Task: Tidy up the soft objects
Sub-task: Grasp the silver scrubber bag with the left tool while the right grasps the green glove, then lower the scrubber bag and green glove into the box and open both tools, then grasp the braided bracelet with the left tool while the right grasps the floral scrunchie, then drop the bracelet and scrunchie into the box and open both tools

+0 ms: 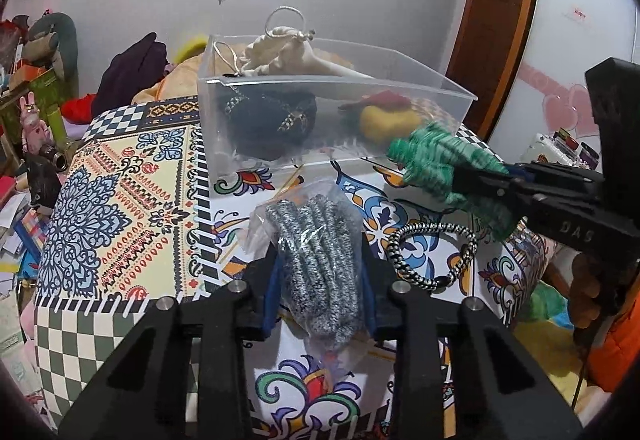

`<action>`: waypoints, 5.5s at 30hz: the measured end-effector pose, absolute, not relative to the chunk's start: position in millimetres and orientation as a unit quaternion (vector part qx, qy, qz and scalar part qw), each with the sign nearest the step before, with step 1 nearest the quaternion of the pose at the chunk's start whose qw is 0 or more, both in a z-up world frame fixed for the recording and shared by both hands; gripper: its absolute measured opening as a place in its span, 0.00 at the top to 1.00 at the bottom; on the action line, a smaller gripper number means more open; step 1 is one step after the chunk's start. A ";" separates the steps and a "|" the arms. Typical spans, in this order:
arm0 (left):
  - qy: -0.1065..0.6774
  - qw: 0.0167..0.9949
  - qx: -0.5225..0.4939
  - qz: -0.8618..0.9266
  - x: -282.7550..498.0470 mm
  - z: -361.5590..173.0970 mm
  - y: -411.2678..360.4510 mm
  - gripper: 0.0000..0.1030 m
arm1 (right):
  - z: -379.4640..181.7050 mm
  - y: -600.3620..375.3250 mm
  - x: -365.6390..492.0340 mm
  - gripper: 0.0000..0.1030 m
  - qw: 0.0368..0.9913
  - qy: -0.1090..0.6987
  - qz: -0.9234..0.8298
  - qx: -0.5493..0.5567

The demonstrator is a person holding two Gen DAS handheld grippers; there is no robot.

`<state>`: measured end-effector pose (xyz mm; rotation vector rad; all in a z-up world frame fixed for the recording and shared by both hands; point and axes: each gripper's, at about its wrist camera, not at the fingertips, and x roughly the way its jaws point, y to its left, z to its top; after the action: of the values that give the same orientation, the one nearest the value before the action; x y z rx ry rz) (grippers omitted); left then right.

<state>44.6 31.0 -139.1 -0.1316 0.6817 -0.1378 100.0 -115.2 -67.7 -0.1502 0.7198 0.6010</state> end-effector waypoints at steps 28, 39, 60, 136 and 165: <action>0.230 0.973 -0.034 0.008 94.2 -37.7 63.4 0.71 | 4.3 -132.5 138.9 0.83 0.935 0.259 0.241 -0.029; 0.267 0.962 -0.046 0.022 146.2 -52.3 67.0 0.71 | -0.3 -111.2 173.0 0.83 0.930 0.280 0.236 -0.036; 0.310 0.950 -0.021 0.022 176.4 -77.7 53.2 0.70 | -39.0 -75.1 208.6 0.81 0.899 0.364 0.226 -0.090; 0.360 0.926 -0.005 -0.113 61.5 -141.5 -47.8 0.51 | -87.5 -160.1 94.3 0.69 0.896 0.382 0.214 -0.068; 0.296 0.950 -0.047 -0.091 60.7 -76.2 6.1 0.87 | -22.8 -147.7 91.7 0.83 0.923 0.294 0.244 -0.050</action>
<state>60.7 6.1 -76.2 -0.0946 0.6013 -0.1861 91.7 -147.7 -22.8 -0.1026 0.6028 0.5000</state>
